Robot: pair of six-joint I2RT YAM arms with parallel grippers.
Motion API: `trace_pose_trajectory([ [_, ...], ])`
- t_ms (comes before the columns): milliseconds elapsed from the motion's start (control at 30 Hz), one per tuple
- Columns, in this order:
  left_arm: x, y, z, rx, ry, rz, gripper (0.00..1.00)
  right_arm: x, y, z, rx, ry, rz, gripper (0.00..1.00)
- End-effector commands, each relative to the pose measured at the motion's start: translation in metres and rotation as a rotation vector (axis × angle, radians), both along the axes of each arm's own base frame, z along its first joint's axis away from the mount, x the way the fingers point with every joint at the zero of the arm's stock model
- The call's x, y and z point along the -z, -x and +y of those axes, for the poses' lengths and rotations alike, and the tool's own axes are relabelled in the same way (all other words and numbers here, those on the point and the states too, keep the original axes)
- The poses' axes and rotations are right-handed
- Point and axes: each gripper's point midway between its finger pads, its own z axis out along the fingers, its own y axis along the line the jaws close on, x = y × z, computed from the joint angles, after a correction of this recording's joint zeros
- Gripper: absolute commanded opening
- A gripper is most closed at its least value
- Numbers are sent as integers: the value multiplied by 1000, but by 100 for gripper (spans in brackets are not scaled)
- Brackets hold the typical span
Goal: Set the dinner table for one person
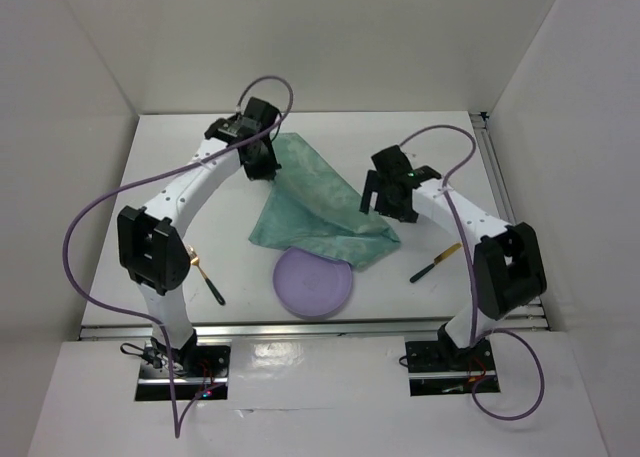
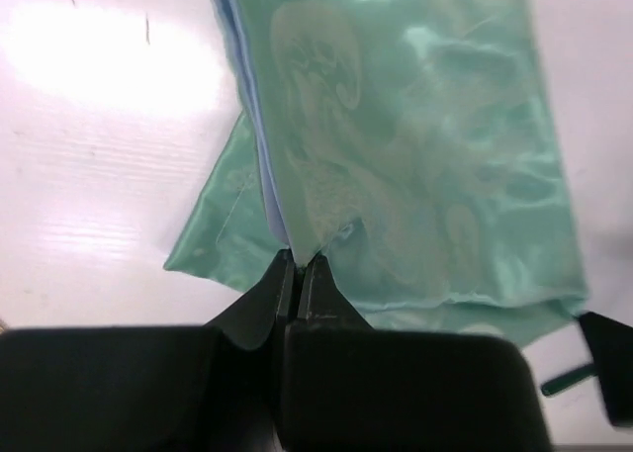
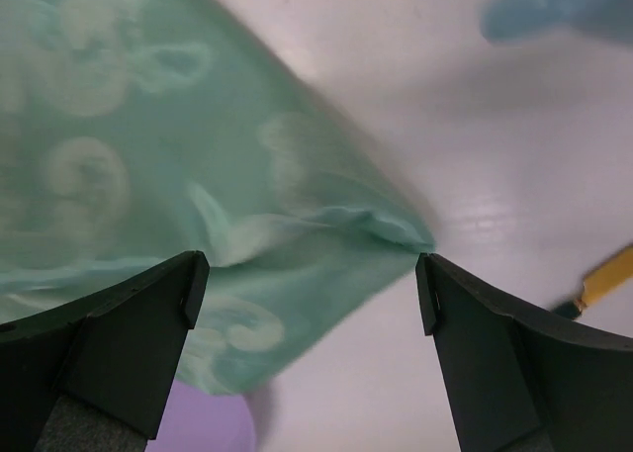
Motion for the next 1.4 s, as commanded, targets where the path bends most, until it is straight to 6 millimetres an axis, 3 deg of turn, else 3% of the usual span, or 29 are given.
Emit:
trace_pose_trajectory([
  [0,-52,-18,10,53,-60,-93,0,-9,21,-3,34,-156,-17,100],
  [133,-77,-35,-1,97,-10,-145,0,17,45,-15,92,-198,71,100],
  [267,-85,-41,-5,107,0,-176,0,34,71,8,107,-386,145,100],
  [400,-100,-44,-3,114,-8,-213,0,56,95,18,284,-549,190,91],
  [600,-103,-45,-8,136,10,-216,0,56,87,16,361,-597,84,90],
  [833,-107,-43,-9,151,17,-223,0,58,61,24,374,-590,1,89],
  [867,-107,-44,-7,148,24,-221,0,57,57,26,372,-594,-5,86],
  [933,-109,-47,-8,147,28,-234,0,59,54,28,349,-556,2,69],
  [1000,-115,-47,-10,153,42,-250,0,51,34,26,367,-490,-31,40],
  [1033,-115,-48,-7,148,48,-249,0,42,22,28,352,-462,-44,15],
  [1067,-110,-51,-4,144,52,-236,0,37,12,25,353,-430,-72,3],
  [1133,-115,-57,-4,146,77,-251,0,20,-9,26,298,-384,-131,0],
  [1167,-119,-66,6,125,86,-266,0,-2,-35,29,282,-385,-190,0],
  [1233,-129,-77,14,114,122,-294,0,-30,-67,26,251,-371,-274,0],
  [1267,-139,-89,25,110,155,-325,0,-66,-101,31,191,-379,-368,0],
  [1333,-155,-103,38,114,198,-379,0,-103,-132,38,135,-375,-453,0],
  [1367,-168,-111,55,104,235,-418,0,-164,-159,39,85,-374,-588,0],
])
